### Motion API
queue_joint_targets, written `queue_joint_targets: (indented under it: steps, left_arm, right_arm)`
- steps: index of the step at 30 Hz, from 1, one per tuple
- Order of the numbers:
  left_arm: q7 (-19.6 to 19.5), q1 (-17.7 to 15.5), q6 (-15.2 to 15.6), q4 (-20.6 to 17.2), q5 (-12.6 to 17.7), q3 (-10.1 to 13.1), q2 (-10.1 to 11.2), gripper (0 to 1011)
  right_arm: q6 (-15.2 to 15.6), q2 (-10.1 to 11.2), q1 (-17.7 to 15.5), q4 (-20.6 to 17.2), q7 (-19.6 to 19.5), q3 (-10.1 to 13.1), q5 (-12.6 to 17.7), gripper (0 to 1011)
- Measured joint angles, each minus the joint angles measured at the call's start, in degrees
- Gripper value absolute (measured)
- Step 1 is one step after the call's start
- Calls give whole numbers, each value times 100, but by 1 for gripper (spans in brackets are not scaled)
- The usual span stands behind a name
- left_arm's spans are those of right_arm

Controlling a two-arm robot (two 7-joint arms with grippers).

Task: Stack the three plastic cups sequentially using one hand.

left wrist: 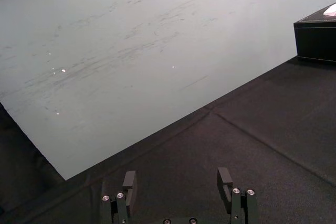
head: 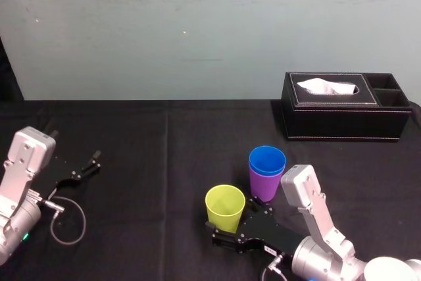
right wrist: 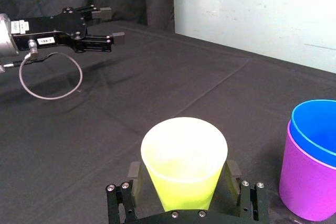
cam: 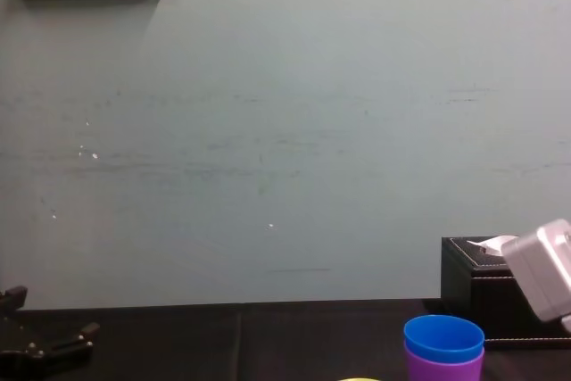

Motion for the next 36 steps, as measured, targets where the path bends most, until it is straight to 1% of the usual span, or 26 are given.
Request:
queue_joint_targets:
  steps: [10,36]
  left_arm:
    - [0,0,0,0,0,0,0,1000]
    - [0,0,0,0,0,0,0,1000]
  right_arm:
    - [-38,-69,67,124,3,-11,-21,1003]
    - [-65,-140,142,193,27,-52,-80,1003]
